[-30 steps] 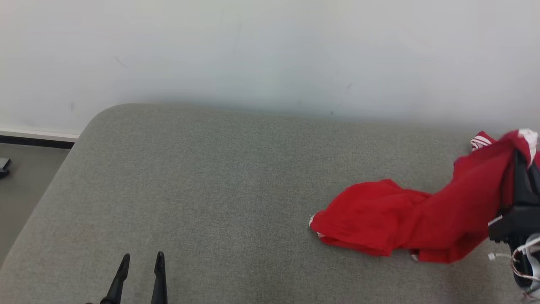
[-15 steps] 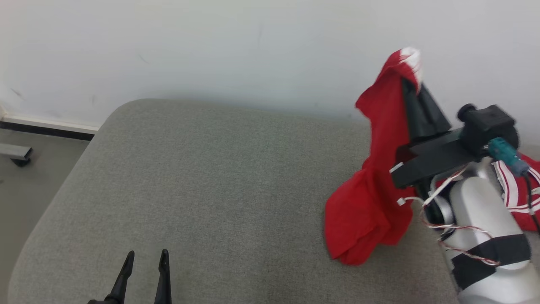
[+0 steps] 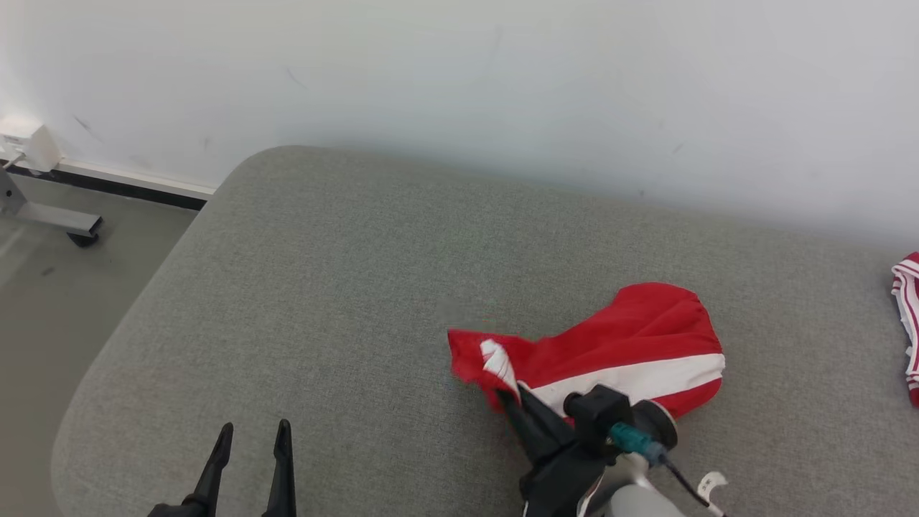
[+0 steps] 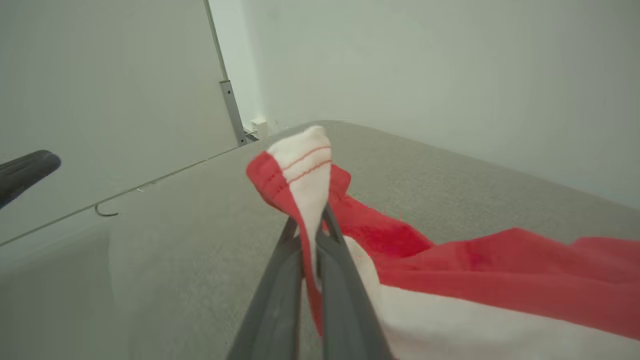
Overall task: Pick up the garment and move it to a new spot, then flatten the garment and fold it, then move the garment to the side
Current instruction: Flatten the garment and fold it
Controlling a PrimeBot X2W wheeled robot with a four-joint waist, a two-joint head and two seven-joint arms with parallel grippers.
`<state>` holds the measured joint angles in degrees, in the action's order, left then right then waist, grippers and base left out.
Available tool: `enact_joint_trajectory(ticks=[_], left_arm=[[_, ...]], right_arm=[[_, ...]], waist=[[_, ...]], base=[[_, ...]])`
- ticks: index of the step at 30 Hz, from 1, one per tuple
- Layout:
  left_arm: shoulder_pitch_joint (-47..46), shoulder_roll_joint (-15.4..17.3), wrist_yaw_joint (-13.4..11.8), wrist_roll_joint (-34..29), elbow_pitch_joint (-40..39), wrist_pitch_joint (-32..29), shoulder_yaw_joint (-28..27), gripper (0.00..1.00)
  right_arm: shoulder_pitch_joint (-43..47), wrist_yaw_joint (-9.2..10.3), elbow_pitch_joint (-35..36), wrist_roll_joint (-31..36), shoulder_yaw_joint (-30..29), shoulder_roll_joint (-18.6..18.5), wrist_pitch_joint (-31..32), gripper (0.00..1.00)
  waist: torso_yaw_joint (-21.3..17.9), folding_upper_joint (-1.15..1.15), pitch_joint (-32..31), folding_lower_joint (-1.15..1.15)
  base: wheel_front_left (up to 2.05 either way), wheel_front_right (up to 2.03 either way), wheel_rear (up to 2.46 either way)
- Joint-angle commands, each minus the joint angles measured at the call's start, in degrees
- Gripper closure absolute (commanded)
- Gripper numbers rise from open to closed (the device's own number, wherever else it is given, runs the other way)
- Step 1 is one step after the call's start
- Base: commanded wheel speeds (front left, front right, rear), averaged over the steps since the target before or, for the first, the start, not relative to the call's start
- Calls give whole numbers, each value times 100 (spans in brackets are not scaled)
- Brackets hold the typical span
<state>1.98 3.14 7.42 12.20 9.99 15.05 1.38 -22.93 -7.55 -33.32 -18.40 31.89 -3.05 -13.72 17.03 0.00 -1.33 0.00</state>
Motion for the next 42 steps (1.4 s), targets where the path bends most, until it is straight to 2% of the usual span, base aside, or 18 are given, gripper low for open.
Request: enact_joint_trajectory(ticks=[1,3,4,5,12,18,24,30,36,42], left_arm=[[-75,-16,9,-3,13,17,2,0],[-115,-19,9,-9,36,17,27,0],[-134,-19,9,-10,46,17,38,0],[-154,-20,9,-4,62,17,51,0],[-153,-23,9,9,102,17,20,0],[-50,-23,6,-10,59,17,-56,0],[43,-25,4,-28,-26,17,-174,0],[103,-26,4,-96,-99,17,-304,0],[171,-26,-9,-112,-204,17,-391,0],[238,-26,-5,-143,-254,17,-448,0]], right_arm=[[44,15,-169,-58,257,11,-65,100],[60,14,-297,-278,631,18,-89,100],[30,14,-361,-340,804,21,-99,58],[-9,15,-443,-407,952,14,-106,0],[-213,14,-719,-790,1357,17,-141,0],[-278,14,-498,-754,1127,13,-153,0],[45,14,208,-359,279,-296,-151,0],[599,14,946,-40,-841,-544,-152,0],[1358,14,1451,149,-1754,-641,-152,0],[2086,14,1770,266,-2463,-551,-152,0]], waist=[[1,0,45,0],[6,0,65,0],[6,0,73,0],[5,0,76,0],[-139,0,-7,0],[-308,0,-67,0],[-580,0,-99,0],[-869,0,-123,0],[-1044,0,-135,0],[-1118,0,-144,0]], base=[[0,0,0],[0,0,0],[0,0,0],[0,0,0],[0,0,0],[0,0,0],[0,0,0],[0,0,0],[0,0,0],[0,0,0]])
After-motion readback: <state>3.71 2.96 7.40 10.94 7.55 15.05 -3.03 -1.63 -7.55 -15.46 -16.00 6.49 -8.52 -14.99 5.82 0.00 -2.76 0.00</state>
